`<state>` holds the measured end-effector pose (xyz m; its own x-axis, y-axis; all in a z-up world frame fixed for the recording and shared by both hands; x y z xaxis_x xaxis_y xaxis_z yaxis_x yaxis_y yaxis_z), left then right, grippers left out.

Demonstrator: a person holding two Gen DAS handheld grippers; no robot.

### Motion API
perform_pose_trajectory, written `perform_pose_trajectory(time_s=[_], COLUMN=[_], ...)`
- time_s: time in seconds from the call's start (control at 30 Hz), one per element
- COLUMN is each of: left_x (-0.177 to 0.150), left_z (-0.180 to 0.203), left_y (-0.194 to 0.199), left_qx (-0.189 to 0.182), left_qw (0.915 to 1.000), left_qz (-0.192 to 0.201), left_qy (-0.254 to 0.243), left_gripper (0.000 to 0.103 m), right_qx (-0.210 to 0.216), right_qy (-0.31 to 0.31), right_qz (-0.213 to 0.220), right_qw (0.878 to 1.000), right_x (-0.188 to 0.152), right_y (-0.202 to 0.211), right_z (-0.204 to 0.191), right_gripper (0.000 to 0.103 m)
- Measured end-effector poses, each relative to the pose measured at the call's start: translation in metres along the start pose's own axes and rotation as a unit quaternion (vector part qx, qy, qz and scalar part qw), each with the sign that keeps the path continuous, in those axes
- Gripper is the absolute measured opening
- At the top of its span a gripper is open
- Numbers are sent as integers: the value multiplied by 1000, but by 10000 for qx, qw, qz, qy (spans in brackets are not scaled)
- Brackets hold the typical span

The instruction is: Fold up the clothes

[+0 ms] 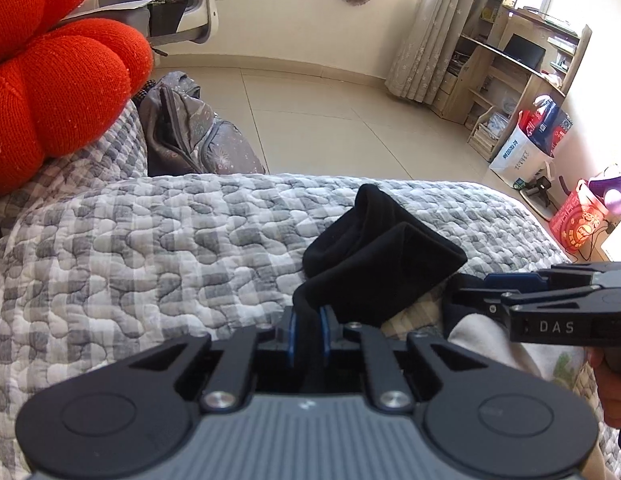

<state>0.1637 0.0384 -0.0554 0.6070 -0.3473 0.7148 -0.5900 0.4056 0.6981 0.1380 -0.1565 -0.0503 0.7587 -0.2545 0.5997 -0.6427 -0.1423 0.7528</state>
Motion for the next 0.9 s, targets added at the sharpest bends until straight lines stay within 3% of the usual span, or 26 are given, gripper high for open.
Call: perform_pose_trajectory(time_s=[0.07,0.13,0.5,0.73,0.9], left_x=[-2,-3,-37,-79,-110], left_z=[-1,-5,-52,-71,-73], left_y=[5,16,106,160,172], left_qx=[153,410,1464,1684,1630], left_qw=[9998,9989,9840,9732,9700], left_qz=[85,151,508,646,525], left_qy=[68,145,883,1429,1726], left_gripper=[9,9,8,8,8], right_qx=[78,73,-344,-358,-364], right_qy=[23,-39,-88,-183,-164], right_qz=[-9,4,618,860,969], right_qw=[10000,10000,9975,9955,9945], right_x=[-1,-1,-9,-21,-37], right_y=[0,3,48,88,114], right_z=[-2,-4,5,15,19], right_gripper=[16,5,3,3,1])
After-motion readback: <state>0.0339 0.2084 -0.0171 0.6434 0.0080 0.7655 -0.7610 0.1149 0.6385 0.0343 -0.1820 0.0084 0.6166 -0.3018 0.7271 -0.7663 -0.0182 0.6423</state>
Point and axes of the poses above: each gripper's, at about its wrist camera, not at the fingertips, and y roughly against the way its jaws point, z to its right, x to its top, the point moved 2 cm from there along -y, roughly the way its jaws point, and after that the axes turned 14 degrees about -y, right-handed, at the moved point
